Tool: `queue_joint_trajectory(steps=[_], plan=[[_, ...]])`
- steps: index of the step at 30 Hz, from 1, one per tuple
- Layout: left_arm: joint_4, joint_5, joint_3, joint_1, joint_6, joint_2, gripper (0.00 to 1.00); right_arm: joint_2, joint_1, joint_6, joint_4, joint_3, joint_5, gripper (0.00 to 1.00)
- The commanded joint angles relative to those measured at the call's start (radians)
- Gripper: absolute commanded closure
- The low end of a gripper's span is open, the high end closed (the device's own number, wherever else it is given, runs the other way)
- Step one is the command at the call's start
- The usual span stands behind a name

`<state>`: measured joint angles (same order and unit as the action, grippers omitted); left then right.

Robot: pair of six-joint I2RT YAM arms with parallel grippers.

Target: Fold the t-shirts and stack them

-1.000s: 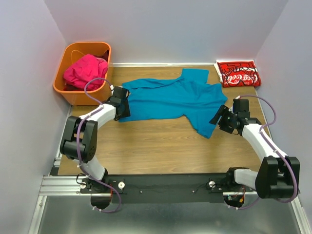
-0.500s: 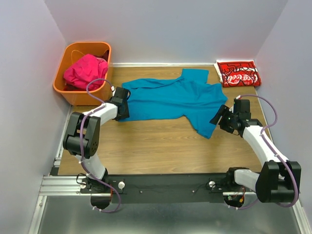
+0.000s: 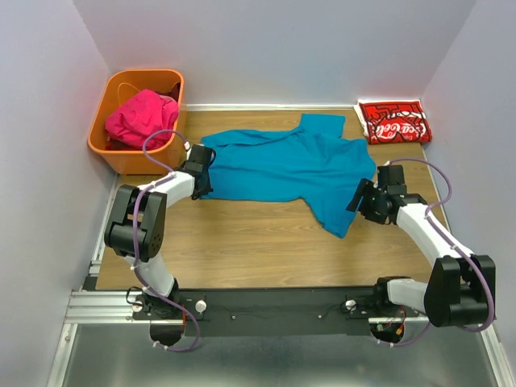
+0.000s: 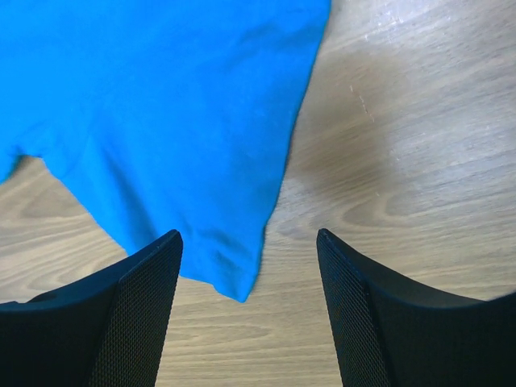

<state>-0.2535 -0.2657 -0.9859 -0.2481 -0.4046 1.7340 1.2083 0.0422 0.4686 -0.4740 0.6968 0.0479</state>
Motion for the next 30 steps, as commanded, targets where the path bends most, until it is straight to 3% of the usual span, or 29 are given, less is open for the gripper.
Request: queue_joint_trajectory(steps=[1, 7, 10, 23, 30], plan=[[-0.041, -0.029, 0.039, 0.006, 0.013, 0.015, 1.0, 0.052, 0.062, -0.005, -0.051, 0.047, -0.114, 0.26], [-0.032, -0.024, 0.036, 0.006, 0.032, -0.007, 1.0, 0.125, 0.13, 0.04, -0.115, 0.07, -0.209, 0.29], [-0.023, -0.021, 0.042, 0.007, 0.036, -0.016, 1.0, 0.134, 0.148, 0.064, -0.13, 0.072, -0.212, 0.36], [0.002, -0.004, 0.043, 0.006, 0.064, -0.024, 1.0, 0.253, 0.234, 0.122, -0.155, 0.13, -0.235, 0.46], [0.008, 0.002, 0.046, 0.006, 0.072, -0.033, 1.0, 0.278, 0.248, 0.143, -0.161, 0.119, -0.249, 0.47]])
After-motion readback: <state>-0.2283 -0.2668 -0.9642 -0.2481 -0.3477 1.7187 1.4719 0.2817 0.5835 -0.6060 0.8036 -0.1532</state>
